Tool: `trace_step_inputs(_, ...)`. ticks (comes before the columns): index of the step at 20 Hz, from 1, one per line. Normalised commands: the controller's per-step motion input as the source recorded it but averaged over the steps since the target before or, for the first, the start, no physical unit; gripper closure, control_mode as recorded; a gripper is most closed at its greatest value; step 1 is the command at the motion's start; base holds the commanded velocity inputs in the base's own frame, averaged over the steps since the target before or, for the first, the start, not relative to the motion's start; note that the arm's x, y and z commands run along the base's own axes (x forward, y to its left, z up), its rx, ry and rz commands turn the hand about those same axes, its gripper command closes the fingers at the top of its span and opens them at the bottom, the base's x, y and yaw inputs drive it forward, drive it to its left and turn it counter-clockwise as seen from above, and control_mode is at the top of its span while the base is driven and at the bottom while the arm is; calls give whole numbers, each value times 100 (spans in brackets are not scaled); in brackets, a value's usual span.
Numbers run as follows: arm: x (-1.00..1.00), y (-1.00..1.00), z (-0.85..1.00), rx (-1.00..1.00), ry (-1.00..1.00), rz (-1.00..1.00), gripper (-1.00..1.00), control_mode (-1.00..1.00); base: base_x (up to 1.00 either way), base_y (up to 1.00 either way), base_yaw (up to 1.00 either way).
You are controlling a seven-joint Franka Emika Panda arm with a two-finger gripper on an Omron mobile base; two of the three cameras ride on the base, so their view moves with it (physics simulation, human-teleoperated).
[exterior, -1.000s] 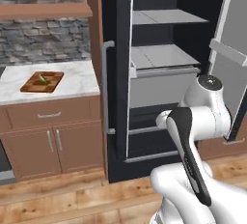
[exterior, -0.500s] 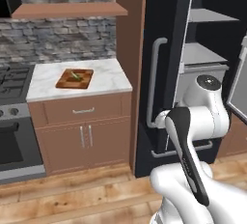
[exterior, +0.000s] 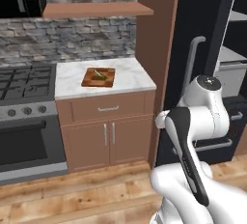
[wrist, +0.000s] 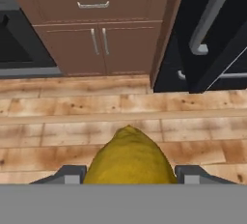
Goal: Retrieve a lemon from the fridge and place it on the cutting board with the fish.
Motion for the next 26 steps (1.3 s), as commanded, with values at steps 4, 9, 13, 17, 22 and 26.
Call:
trace_step_inputs(4, 0, 0, 0, 0, 0, 0, 100, 100, 57, 53, 0)
trace_step_inputs(9, 0, 0, 0, 0, 0, 0, 100, 100, 63, 42, 0)
trace_step_inputs(13, 0, 0, 0, 0, 0, 0, 100, 100, 72, 34, 0)
trace_step_inputs(17, 0, 0, 0, 0, 0, 0, 100, 100, 73, 39, 0)
trace_step_inputs(22, 0, 0, 0, 0, 0, 0, 100, 100, 57, 52, -5)
trace_step_inputs(26, 0, 0, 0, 0, 0, 0, 100, 100, 43, 52, -16)
